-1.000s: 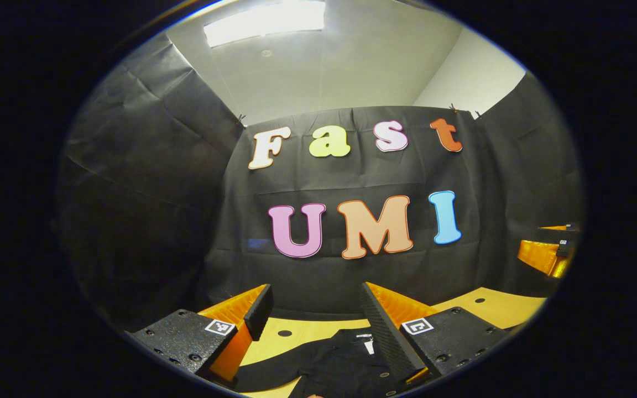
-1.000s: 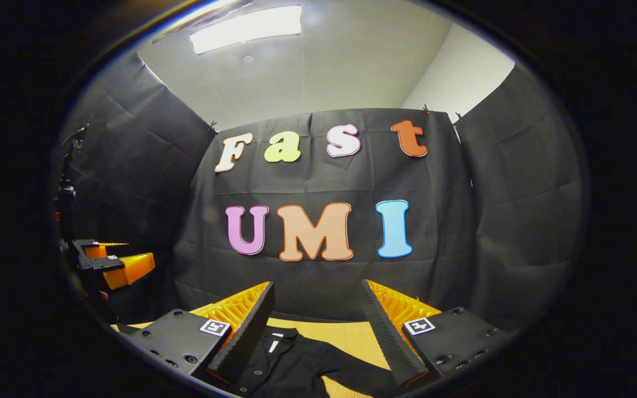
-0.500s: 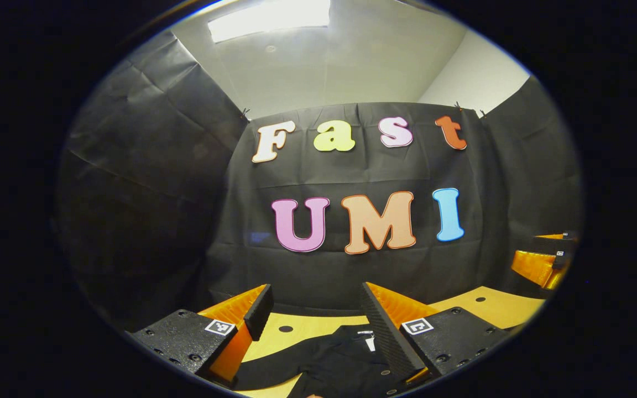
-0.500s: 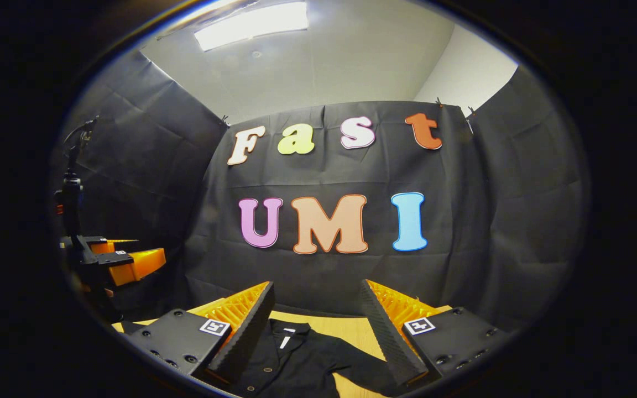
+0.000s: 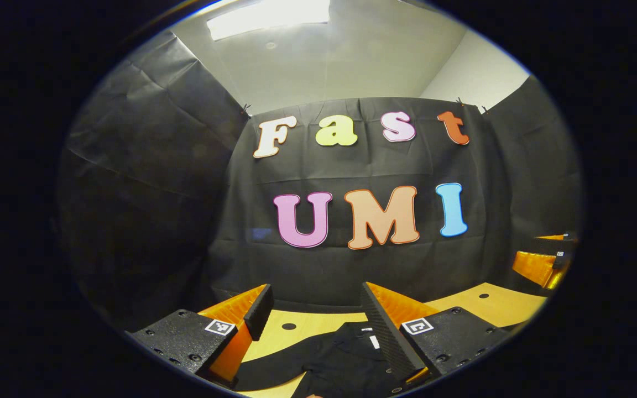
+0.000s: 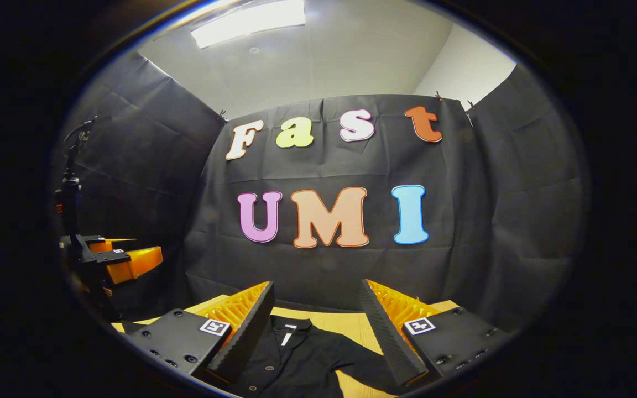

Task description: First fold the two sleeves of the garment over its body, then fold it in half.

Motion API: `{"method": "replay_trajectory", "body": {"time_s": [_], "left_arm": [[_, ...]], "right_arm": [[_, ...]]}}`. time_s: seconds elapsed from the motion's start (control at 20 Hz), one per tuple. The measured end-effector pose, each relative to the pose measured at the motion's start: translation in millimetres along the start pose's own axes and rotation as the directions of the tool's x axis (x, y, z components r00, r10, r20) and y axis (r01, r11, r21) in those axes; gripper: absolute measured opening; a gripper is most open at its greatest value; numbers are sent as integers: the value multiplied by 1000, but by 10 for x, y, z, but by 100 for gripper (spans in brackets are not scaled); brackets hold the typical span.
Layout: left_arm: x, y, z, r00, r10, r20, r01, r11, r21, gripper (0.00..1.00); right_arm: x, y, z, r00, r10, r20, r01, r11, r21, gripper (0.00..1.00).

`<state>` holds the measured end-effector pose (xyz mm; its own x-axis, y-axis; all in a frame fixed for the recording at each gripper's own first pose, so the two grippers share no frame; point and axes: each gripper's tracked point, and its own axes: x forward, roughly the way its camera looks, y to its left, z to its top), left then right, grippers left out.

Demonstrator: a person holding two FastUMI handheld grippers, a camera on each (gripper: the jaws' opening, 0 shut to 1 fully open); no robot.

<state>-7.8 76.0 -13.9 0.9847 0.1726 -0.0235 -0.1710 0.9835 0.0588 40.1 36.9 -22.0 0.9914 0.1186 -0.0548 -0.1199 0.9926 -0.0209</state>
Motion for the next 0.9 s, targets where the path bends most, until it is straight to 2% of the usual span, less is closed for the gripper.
{"method": "replay_trajectory", "body": {"time_s": [0.25,0.3,0.4,0.65,0.9], "left_arm": [[4,-9,-25,1000,1,-11,-1,1000,-5,93],[15,-21,-29,1000,-2,-14,2,1000,-1,93],[22,-67,-40,1000,-7,-18,7,1000,4,93],[29,-154,-11,1000,-15,-17,15,1000,13,93],[60,-343,53,999,-31,-14,31,999,26,93]], "right_arm": [[12,-71,-71,1000,-3,-19,3,1000,11,100],[31,-118,-74,1000,-6,-22,7,1000,15,96],[61,-263,-119,999,-22,-34,23,1000,13,99],[111,-946,-350,987,-124,-103,122,992,-29,98],[105,-1595,-836,954,-168,-250,159,986,-57,100]]}}
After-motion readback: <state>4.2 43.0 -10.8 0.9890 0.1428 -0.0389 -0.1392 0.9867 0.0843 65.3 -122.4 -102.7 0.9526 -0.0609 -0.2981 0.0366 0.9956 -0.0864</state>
